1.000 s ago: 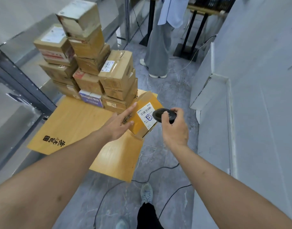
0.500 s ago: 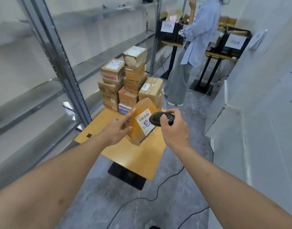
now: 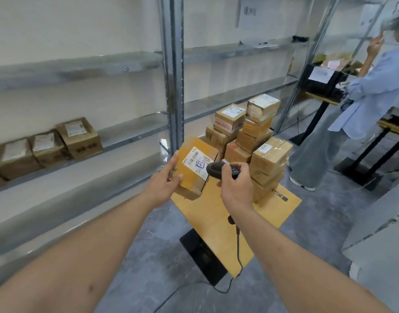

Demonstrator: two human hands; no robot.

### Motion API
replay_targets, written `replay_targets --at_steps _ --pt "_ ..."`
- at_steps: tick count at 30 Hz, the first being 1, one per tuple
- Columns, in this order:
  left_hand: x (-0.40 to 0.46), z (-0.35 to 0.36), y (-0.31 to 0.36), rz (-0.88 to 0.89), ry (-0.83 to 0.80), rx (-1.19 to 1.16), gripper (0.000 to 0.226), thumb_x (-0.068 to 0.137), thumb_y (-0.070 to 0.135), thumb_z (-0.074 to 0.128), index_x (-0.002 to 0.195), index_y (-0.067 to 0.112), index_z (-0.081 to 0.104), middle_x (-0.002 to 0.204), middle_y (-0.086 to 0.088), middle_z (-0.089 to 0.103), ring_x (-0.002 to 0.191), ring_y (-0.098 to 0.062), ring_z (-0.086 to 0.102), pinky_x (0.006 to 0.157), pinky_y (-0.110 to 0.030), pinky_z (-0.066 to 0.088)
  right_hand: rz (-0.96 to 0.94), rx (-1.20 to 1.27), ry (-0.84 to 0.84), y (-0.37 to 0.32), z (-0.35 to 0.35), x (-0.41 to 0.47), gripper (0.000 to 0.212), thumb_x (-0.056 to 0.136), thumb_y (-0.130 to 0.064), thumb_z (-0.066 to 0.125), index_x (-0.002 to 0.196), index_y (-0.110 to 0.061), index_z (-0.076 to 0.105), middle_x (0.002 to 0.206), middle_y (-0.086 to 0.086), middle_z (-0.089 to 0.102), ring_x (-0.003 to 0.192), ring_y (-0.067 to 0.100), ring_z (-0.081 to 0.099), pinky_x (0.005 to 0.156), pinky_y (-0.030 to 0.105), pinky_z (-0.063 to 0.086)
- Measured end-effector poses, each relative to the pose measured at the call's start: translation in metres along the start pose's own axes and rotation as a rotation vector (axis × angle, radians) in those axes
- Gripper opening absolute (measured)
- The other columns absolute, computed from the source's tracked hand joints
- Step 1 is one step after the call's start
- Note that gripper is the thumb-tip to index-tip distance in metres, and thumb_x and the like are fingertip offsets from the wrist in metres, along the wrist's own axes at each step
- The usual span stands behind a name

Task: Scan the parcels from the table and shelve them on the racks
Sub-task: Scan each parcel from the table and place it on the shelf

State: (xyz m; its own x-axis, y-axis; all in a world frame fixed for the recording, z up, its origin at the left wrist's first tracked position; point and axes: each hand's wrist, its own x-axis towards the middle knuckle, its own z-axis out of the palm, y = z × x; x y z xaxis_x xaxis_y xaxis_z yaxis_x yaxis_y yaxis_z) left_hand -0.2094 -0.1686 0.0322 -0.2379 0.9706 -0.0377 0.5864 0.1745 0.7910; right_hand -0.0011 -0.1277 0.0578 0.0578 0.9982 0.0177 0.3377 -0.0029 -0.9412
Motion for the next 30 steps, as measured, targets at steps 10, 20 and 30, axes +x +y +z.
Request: replay_targets --at_steps 10,20,30 --pt "-0.035 -0.084 -0.057 -0.199 0.259 -0.017 0.071 0.108 0.044 0.051 0.161 0.059 0.006 0.154 0.005 0.052 0.135 -0.03 0.055 0.107 -0.035 0.04 0.021 0.072 -0.264 -0.045 0.12 -0.02 0.031 0.086 -0.068 0.046 0.101 -0.041 0.048 0.101 -0.01 0.068 0.092 0.02 0.072 0.082 0.056 0.063" --pt "-0.054 -0.221 -0.151 -0.306 0.431 -0.039 0.07 0.108 0.04 0.05 0.162 0.056 0.008 0.147 0.004 0.058 0.127 -0.03 0.059 0.096 -0.032 0.04 -0.083 -0.007 -0.371 -0.111 0.278 -0.061 0.021 0.103 -0.047 0.051 0.112 -0.028 0.05 0.098 -0.009 0.063 0.091 0.017 0.064 0.073 0.035 0.05" --pt "-0.094 -0.382 -0.257 -0.398 0.532 -0.064 0.072 0.108 0.041 0.051 0.161 0.059 0.006 0.154 0.005 0.054 0.134 -0.029 0.056 0.101 -0.029 0.037 -0.173 -0.058 -0.466 -0.184 0.456 -0.138 0.022 0.1 -0.055 0.048 0.112 -0.037 0.044 0.101 -0.012 0.069 0.095 0.022 0.071 0.091 0.05 0.057"
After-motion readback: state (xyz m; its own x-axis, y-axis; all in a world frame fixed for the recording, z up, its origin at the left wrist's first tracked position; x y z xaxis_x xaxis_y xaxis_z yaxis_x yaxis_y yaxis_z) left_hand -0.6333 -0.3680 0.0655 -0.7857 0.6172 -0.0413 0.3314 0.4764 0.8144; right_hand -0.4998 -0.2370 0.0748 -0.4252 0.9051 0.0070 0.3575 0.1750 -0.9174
